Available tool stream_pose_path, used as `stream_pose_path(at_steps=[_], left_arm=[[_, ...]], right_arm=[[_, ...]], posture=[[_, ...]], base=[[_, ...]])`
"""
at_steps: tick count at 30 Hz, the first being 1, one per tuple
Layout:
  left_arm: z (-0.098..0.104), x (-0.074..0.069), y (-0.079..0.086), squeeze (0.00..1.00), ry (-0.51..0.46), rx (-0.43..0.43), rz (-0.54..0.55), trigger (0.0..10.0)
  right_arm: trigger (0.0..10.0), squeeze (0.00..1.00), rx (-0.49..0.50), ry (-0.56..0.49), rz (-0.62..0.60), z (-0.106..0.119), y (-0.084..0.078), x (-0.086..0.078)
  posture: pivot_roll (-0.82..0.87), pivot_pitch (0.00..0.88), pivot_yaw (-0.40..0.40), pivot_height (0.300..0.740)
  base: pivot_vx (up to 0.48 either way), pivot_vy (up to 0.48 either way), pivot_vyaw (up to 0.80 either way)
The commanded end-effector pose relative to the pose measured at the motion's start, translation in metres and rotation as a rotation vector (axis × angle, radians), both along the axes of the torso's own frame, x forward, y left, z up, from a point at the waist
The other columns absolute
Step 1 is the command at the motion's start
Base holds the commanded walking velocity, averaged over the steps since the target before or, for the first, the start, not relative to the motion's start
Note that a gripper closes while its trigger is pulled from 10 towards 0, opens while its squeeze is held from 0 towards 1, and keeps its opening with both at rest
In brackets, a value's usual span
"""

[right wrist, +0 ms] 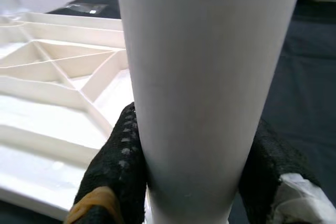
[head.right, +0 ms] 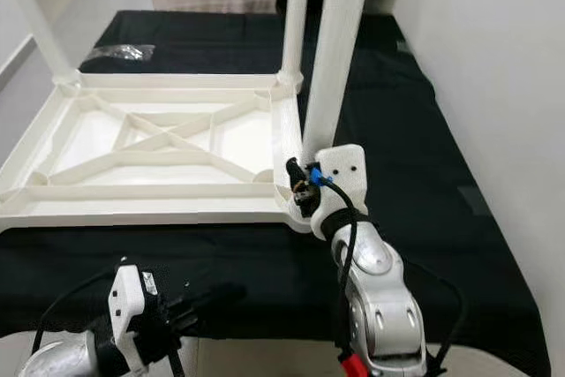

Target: Building children table

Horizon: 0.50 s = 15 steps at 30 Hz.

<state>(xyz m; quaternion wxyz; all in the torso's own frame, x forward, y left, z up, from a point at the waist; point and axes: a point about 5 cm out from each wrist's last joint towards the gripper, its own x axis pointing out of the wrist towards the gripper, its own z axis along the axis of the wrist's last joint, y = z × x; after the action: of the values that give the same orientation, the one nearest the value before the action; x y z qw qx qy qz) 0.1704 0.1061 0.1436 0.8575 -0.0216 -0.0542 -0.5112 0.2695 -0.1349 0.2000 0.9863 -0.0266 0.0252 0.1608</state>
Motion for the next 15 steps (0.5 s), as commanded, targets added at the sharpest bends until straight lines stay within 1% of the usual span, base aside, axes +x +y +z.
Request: stream_pose_path(at_steps=[1,2,3,4,5,6,7,8,9,10,11,13,14,15], left_arm=[[-0.004,-0.002,0.000,0.00,0.013,0.004,0.004,10.0],[-0.004,-0.003,0.000,0.00,0.013,0.002,0.003,10.0],[-0.004,-0.003,0.000,0.00,0.013,0.001,0.003,10.0],[-0.003,-0.003,-0.001,0.00,0.013,-0.001,0.001,10.0],[-0.002,-0.004,-0.001,0.00,0.013,-0.002,0.000,10.0],[-0.002,-0.005,-0.001,0.00,0.013,-0.003,-0.001,10.0],[-0.002,-0.005,-0.001,0.00,0.013,-0.003,-0.002,10.0],[-0.002,-0.005,-0.001,0.00,0.013,-0.003,-0.002,10.0],[-0.001,-0.005,-0.002,0.00,0.012,-0.004,-0.003,10.0],[-0.001,-0.005,-0.002,0.00,0.012,-0.004,-0.003,10.0],[-0.001,-0.006,-0.002,0.00,0.012,-0.004,-0.003,10.0],[0.001,-0.007,-0.002,0.00,0.012,-0.005,-0.005,10.0],[0.002,-0.007,-0.001,0.00,0.012,-0.006,-0.006,10.0],[0.002,-0.007,-0.001,0.00,0.012,-0.006,-0.006,10.0]], right_arm=[[10.0,1.00,0.083,0.091,0.133,-0.017,0.009,0.003],[10.0,1.00,0.159,0.048,0.239,-0.007,0.011,0.001],[10.0,1.00,0.205,0.020,0.310,-0.001,0.012,-0.001],[10.0,1.00,0.199,-0.014,0.388,0.003,0.008,-0.001],[10.0,1.00,0.182,-0.020,0.455,0.005,0.005,-0.002],[10.0,1.00,0.164,-0.019,0.491,0.006,0.002,-0.003],[10.0,0.50,0.139,-0.012,0.545,0.008,-0.005,-0.001],[10.0,0.50,0.139,-0.012,0.545,0.008,-0.005,-0.001],[10.0,0.00,0.113,-0.016,0.586,0.011,-0.010,0.000],[10.0,0.00,0.113,-0.016,0.586,0.011,-0.010,0.000],[10.0,0.00,0.093,-0.016,0.610,0.014,-0.016,0.003],[10.0,0.00,0.022,-0.003,0.700,0.016,-0.028,0.008],[10.0,0.00,0.007,0.017,0.758,0.016,-0.033,0.010],[10.0,0.00,0.007,0.017,0.758,0.016,-0.033,0.010]], posture=[[0.02,0.165,-0.022,0.740],[0.02,0.176,-0.022,0.740],[0.02,0.176,-0.022,0.740],[0.02,0.180,-0.020,0.740],[0.02,0.191,-0.016,0.740],[0.02,0.191,-0.016,0.740],[0.03,0.196,-0.014,0.740],[0.03,0.196,-0.014,0.740],[0.03,0.201,-0.012,0.740],[0.03,0.201,-0.012,0.740],[0.04,0.205,-0.010,0.740],[0.04,0.223,0.003,0.740],[0.04,0.229,0.006,0.740],[0.04,0.229,0.006,0.740]], base=[[0.000,0.000,0.00],[0.000,0.000,0.00],[0.000,0.000,0.00],[0.000,0.000,0.00],[0.000,0.000,0.00],[0.000,0.000,0.00],[0.000,0.000,0.00],[0.000,0.000,0.00],[0.000,0.000,0.00],[0.000,0.000,0.00],[0.000,0.000,0.00],[0.000,0.000,0.00],[0.000,0.000,0.00],[0.000,0.000,0.00]])
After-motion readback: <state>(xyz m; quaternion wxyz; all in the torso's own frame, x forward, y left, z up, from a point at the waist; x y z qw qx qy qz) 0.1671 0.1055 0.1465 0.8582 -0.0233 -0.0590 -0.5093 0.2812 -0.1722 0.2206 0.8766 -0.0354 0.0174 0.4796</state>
